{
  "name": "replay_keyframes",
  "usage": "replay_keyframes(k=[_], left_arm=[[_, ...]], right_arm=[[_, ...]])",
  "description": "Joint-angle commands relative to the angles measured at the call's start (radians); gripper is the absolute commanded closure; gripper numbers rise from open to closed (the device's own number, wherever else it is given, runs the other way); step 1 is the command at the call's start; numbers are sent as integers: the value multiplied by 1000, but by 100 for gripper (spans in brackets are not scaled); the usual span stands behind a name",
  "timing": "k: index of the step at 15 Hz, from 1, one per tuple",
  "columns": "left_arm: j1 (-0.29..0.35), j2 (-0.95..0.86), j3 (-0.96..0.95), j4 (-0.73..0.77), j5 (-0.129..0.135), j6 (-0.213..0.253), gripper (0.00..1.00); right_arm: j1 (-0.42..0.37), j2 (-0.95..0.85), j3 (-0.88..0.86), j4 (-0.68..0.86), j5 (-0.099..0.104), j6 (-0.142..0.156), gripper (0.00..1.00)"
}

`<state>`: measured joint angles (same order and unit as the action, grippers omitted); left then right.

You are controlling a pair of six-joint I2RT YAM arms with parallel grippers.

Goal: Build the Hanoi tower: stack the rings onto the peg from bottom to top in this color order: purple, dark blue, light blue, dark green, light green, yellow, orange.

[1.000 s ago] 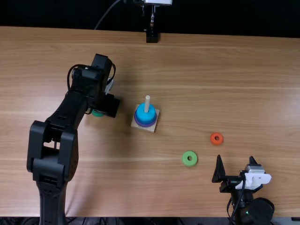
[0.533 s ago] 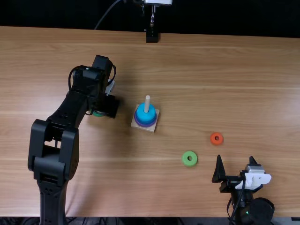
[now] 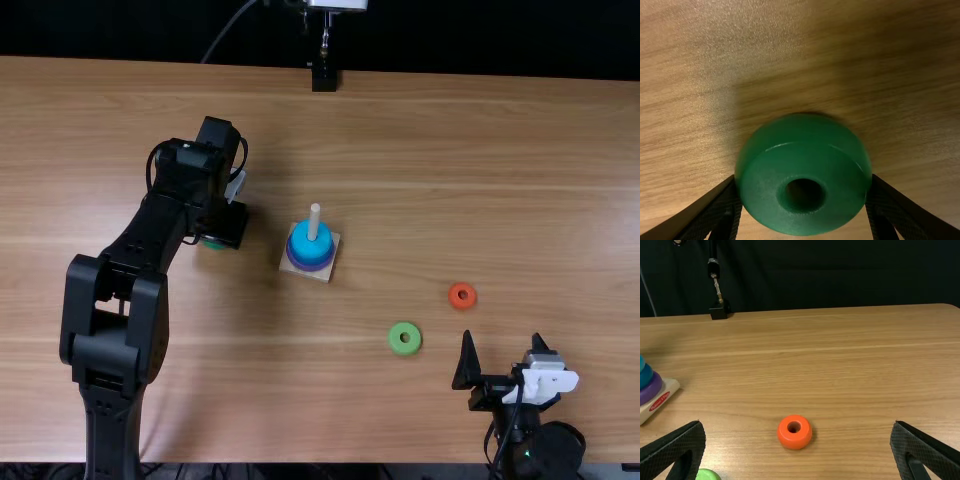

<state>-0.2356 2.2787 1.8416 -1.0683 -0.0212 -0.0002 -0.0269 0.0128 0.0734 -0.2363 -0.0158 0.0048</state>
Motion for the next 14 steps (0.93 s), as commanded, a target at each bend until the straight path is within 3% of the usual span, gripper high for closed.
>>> replay_keyframes(k=[1,5,10,14], left_arm=[[1,10,74,3,6,11,90],[4,-35,202,-82,-3,8,89],[-5,-54,510,-469,-3,6,89],[-27,-64,604,-502,6,0,89]], right_arm=[[-11,-13,-53,-74,-3,3,0],[-11,-13,-53,-74,-3,3,0],[-13,-13,-53,-74,-3,3,0],[-13,-13,-53,-74,-3,3,0]])
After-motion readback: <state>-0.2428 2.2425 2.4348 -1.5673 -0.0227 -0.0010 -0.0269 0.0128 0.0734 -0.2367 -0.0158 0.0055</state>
